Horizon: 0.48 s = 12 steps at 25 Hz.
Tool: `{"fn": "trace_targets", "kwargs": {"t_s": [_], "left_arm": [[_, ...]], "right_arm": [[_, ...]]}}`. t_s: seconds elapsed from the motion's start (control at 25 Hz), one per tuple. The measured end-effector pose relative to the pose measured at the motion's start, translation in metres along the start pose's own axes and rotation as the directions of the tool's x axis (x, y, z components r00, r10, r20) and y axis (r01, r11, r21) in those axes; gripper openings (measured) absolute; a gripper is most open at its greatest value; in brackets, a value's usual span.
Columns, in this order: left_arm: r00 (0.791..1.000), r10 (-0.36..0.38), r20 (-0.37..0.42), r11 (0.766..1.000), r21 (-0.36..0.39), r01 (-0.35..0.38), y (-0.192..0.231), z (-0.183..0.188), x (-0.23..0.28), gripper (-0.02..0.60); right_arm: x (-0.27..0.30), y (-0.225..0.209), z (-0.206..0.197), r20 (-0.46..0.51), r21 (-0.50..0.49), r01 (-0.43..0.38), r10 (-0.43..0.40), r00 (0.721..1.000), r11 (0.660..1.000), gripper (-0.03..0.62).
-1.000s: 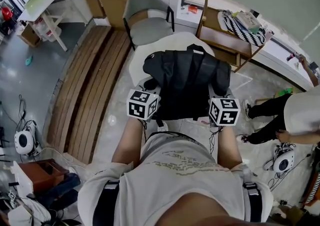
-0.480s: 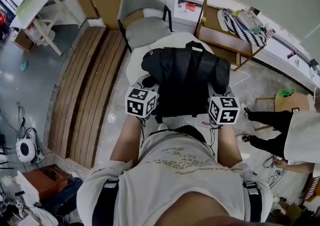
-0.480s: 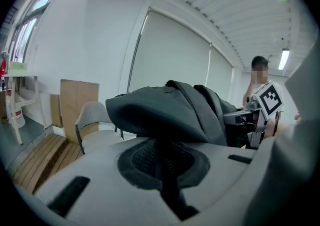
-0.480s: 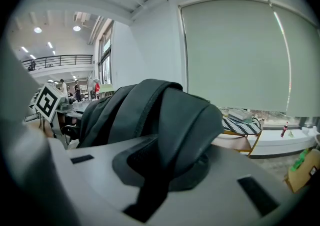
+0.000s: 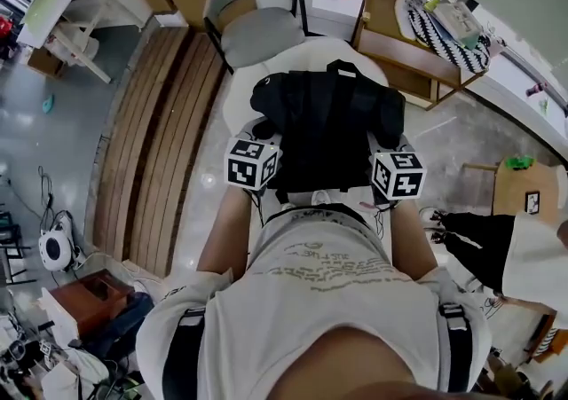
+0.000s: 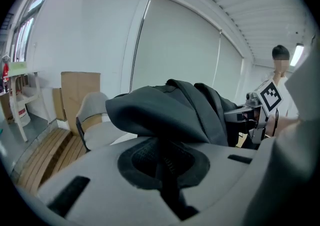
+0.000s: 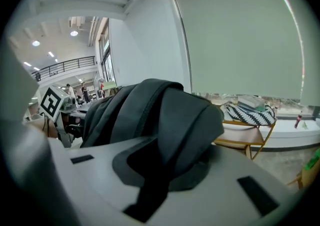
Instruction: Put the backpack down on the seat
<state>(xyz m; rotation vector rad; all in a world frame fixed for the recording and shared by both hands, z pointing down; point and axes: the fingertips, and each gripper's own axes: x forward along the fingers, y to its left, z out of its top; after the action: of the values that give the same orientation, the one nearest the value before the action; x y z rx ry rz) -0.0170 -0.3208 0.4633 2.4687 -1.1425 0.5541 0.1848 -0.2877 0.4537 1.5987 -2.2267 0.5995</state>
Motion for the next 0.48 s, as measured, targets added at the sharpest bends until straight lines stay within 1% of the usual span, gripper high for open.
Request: {"fn": "trace_targets", "kwargs": {"t_s": [0.12, 0.24, 0.48], "left_arm": [[1.0, 0.018, -0.023, 1.0, -0.017, -0.018, 0.007, -0.005, 0.017, 0.028], [0.998, 0.019, -0.058, 0.999, -0.037, -0.021, 0.013, -0.014, 0.034, 0.028], [0.991, 0.014, -0.13, 0.997, -0.078, -0.024, 0.022, -0.054, 0.069, 0.028]], "right_arm": [[0.017, -0.01, -0.004, -0.023, -0.005, -0.022, 0.022, 0.999, 1.0, 0.055], [0.032, -0.02, -0.01, -0.057, -0.012, -0.041, 0.041, 0.998, 0.999, 0.055], [0.07, -0.038, -0.046, -0.123, -0.001, -0.08, 0.08, 0.989, 0.997, 0.055]]}}
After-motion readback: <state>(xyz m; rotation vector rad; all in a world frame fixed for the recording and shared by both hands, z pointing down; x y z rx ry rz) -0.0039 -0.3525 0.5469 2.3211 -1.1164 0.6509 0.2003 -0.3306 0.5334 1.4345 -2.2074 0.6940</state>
